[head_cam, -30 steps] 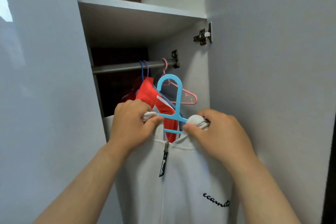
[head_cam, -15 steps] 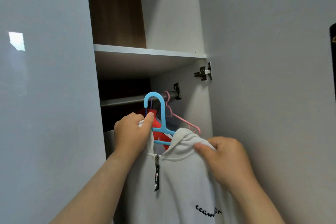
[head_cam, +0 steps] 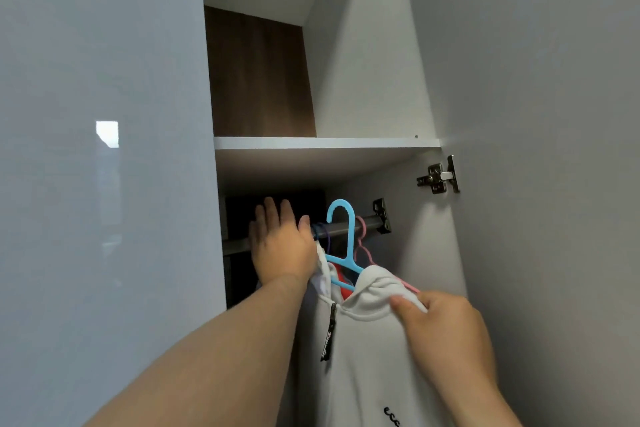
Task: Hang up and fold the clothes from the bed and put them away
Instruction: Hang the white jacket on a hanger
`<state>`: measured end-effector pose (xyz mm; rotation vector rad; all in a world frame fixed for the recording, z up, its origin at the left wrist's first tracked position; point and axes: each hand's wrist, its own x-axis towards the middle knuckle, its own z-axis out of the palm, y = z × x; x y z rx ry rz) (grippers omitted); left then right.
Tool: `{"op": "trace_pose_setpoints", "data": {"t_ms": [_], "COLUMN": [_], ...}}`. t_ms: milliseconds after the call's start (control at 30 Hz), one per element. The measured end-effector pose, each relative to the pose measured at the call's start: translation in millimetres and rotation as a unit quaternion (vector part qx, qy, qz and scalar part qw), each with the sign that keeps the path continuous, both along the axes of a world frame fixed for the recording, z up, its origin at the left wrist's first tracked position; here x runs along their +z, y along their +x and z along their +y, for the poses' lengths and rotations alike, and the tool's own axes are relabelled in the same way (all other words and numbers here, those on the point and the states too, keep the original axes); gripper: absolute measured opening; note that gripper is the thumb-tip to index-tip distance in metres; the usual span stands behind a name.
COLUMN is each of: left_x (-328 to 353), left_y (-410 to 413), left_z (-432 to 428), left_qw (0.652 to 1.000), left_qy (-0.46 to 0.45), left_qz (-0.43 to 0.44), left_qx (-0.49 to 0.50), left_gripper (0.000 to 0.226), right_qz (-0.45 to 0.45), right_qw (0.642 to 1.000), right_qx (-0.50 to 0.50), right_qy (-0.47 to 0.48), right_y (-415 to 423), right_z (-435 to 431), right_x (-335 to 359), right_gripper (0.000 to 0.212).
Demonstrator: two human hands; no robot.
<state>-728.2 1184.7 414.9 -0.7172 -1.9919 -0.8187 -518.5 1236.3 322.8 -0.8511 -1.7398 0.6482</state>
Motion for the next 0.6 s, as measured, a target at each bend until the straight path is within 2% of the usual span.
{"op": "trace_pose_setpoints", "data": {"t_ms": [133, 233, 300, 467, 600], "left_x": [-1, -7, -2, 7, 4], "left_y": [-33, -52, -61, -64, -64], "left_z": [15, 23, 27, 31, 27], "left_qw": [0.995, 0.984, 0.978, 0.970, 0.980], "left_qy": [-0.024, -0.065, -0.077, -0.112, -0.067], "left_qz": [-0.079, -0.140, -0.156, -0.153, -0.123], "left_qx": [0.049, 0.094, 0.115, 0.154, 0.142], "left_gripper": [0.059, 0.070, 0.071, 0.047, 0.027], "right_qz": [-0.005, -0.020, -0.033, -0.024, -0.026], "right_qw": [1.000, 1.000, 0.999, 1.000, 0.999], "right_qx": [0.010, 0.016, 0.004, 0.004, 0.024], "right_qy": [-0.003, -0.002, -0.001, -0.004, -0.008], "right_y": [-13, -20, -24, -38, -57], "right_z": [9, 16, 19, 27, 30], "right_x": [4, 7, 6, 8, 12], "right_gripper": [0.047, 0.046, 0.046, 0.044, 0.041]}}
